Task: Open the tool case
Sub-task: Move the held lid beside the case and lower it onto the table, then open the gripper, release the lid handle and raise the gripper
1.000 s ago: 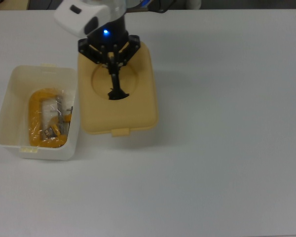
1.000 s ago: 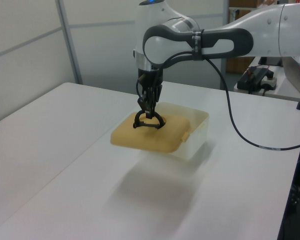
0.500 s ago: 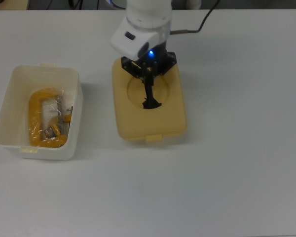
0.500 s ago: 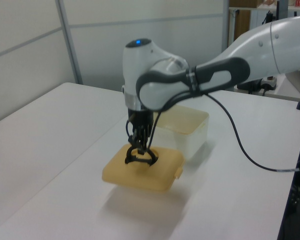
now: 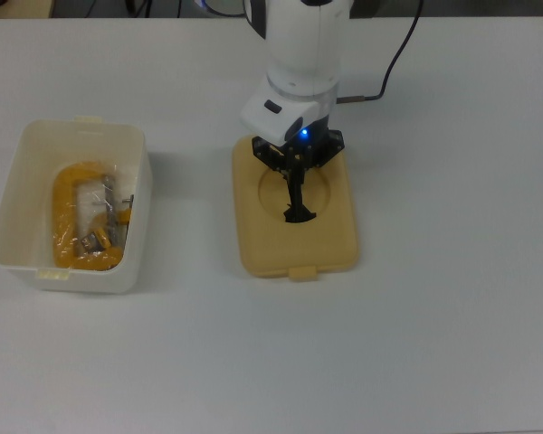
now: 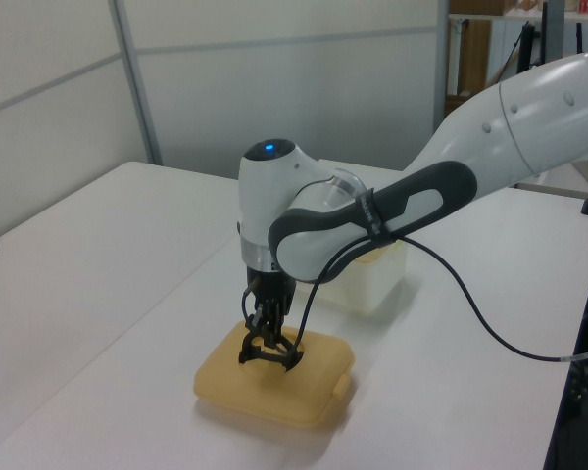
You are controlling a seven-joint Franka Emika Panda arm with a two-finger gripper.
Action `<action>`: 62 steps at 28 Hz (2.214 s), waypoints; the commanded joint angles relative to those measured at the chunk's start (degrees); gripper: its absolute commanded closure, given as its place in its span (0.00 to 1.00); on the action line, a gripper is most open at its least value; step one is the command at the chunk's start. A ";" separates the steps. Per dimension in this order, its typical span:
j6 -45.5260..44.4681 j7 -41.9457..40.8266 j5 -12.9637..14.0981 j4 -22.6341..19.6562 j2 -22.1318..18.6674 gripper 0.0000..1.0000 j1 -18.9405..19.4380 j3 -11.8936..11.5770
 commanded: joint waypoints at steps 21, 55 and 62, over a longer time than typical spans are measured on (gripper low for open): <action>4.07 1.88 -1.17 0.16 2.87 0.00 2.60 -1.09; -30.46 -8.67 -1.87 20.20 -7.24 0.00 -11.37 -2.41; -36.70 -13.23 -1.70 23.54 -6.97 0.00 -12.87 -2.41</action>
